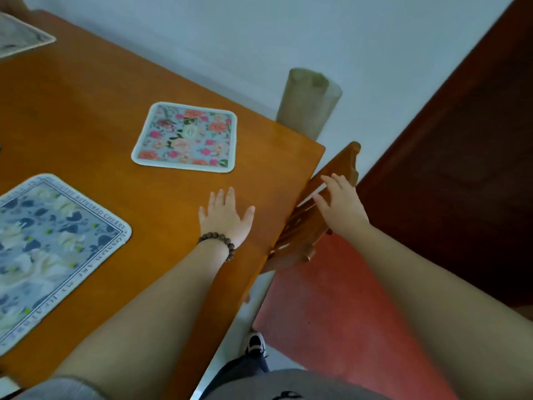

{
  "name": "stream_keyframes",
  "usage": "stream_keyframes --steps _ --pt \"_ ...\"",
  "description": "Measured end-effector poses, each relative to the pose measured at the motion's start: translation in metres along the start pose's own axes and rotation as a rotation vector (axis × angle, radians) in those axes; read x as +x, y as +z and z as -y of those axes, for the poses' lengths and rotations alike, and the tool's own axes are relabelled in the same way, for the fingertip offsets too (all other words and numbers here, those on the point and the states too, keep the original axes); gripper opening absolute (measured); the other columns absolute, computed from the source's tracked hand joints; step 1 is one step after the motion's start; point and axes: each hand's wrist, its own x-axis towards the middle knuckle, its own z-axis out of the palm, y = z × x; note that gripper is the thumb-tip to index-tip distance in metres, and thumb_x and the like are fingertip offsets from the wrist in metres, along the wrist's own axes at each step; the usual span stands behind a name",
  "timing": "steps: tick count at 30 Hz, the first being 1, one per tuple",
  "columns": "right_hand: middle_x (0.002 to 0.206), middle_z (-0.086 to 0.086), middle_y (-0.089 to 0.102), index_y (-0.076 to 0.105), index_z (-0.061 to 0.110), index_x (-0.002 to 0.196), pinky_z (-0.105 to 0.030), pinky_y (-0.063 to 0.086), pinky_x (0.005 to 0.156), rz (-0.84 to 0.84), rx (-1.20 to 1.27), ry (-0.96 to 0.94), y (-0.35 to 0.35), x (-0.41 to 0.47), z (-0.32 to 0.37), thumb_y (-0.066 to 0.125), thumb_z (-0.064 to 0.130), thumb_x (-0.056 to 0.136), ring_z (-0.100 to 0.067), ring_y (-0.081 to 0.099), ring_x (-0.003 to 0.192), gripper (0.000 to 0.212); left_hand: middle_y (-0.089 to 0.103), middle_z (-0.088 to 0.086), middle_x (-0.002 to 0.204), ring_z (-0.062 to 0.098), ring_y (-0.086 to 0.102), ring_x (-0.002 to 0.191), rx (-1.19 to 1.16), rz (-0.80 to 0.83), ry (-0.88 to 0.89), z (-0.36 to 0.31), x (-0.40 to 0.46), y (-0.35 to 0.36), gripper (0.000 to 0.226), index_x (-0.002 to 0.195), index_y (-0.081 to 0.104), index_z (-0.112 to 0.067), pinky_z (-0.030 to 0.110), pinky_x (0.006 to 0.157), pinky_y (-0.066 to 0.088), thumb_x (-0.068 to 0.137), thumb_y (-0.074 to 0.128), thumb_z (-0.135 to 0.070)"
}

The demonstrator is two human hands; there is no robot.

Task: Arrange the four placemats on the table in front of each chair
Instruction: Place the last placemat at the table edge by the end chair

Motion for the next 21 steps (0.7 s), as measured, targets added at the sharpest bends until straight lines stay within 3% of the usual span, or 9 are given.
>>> stream_keyframes --steps 5,21 --pt "0.156 -0.008 0.023 0.032 0.018 0.147 -0.049 0.018 0.116 0.081 0.041 -0.081 0.011 0.064 0.003 0.044 0.043 0.097 -0.025 0.015 0.144 0.057 0.012 0.003 0.160 0.021 0.003 0.146 -0.011 -0.010 -0.147 0.001 0.025 -0.006 0.074 0.152 0.012 -0.021 0.050 0.116 0.008 0.092 0.029 -0.062" --pt "0.156 -0.013 0.024 0.035 0.018 0.145 -0.050 0.019 0.116 0.401 0.017 -0.549 0.100 0.243 0.061 0.046 0.039 0.098 -0.028 0.013 0.145 0.053 0.005 0.003 0.160 0.023 -0.001 0.146 -0.062 -0.068 -0.647 -0.002 0.114 0.009 0.076 0.152 0.008 -0.024 0.051 0.117 0.005 0.091 0.029 -0.064"
